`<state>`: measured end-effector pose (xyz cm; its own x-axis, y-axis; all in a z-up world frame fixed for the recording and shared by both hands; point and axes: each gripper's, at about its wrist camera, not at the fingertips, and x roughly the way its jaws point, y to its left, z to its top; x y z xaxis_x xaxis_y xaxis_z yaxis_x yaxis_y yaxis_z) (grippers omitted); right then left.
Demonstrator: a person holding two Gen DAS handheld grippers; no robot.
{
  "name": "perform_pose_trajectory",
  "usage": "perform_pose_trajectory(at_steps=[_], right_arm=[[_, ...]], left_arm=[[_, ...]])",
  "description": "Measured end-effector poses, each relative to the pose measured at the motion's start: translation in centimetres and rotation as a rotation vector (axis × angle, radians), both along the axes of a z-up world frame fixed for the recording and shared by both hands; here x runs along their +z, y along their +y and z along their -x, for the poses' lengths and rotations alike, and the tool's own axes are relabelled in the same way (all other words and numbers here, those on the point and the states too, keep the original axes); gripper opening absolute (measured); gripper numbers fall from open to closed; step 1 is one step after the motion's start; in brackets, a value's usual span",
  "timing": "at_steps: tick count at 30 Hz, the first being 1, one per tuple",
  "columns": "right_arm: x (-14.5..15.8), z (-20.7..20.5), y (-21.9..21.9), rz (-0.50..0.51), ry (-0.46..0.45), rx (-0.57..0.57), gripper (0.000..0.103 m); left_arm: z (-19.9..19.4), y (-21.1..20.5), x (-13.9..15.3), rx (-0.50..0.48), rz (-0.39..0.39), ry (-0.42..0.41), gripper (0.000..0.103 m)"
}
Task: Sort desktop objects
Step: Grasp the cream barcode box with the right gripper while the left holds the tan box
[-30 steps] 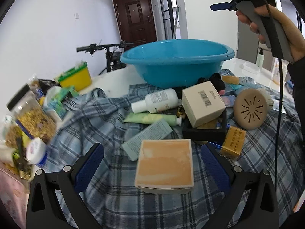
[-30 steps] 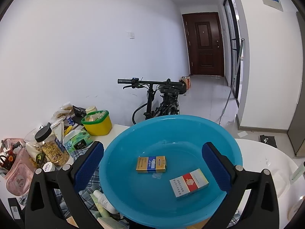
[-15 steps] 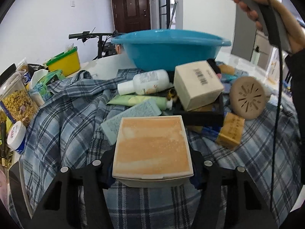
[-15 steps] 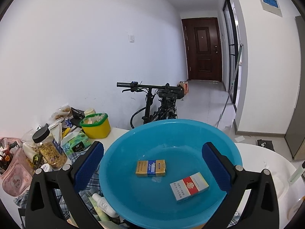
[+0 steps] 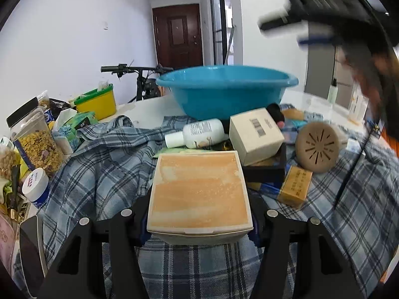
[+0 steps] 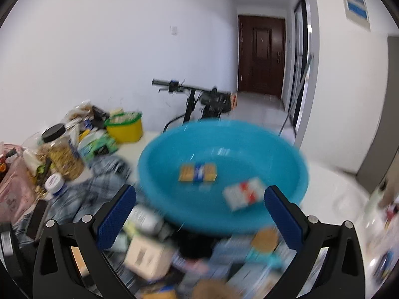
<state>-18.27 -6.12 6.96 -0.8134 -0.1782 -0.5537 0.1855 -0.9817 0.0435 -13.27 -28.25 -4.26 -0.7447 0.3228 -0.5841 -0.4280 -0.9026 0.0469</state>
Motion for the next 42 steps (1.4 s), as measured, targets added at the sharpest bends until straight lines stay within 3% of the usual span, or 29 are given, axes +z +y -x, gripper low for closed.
perform_pose_trajectory(at_steps=[8,17,23,24,27,42], right_arm=[[-5.9,-1.7,-2.8,0.048,-0.107,0.006,0.103],[-9.3,-1.9,-5.5,-0.030,-0.152,0.005,0.100],[-10.8,-1.0,-6.7,-0.109,-0.168,-0.031,0.086],[-11.1,-1.0,-6.7,-0.110,-0.169,-0.031,0.078],[-11.4,-0.9,-6.5,-0.114,-0.176,-0.013,0.054],[-8.3,-4.3,-4.1,-0.019,-0.092,0.026,0.053]], left_arm=[[-0.4,-0.8,0.5,0.024,-0.034,0.029,0.061],[-0.8,-1.3,0.7,0.018,-0.063,0.038,0.061],[-0.9,-1.4,0.9,0.027,-0.068,0.042,0.061],[-1.0,-1.5,1.0,0.026,-0.074,0.041,0.061],[-1.1,-1.6,1.2,0.028,-0.083,0.037,0.061],[-1.2,-1.5,1.1,0.028,-0.079,0.036,0.061]])
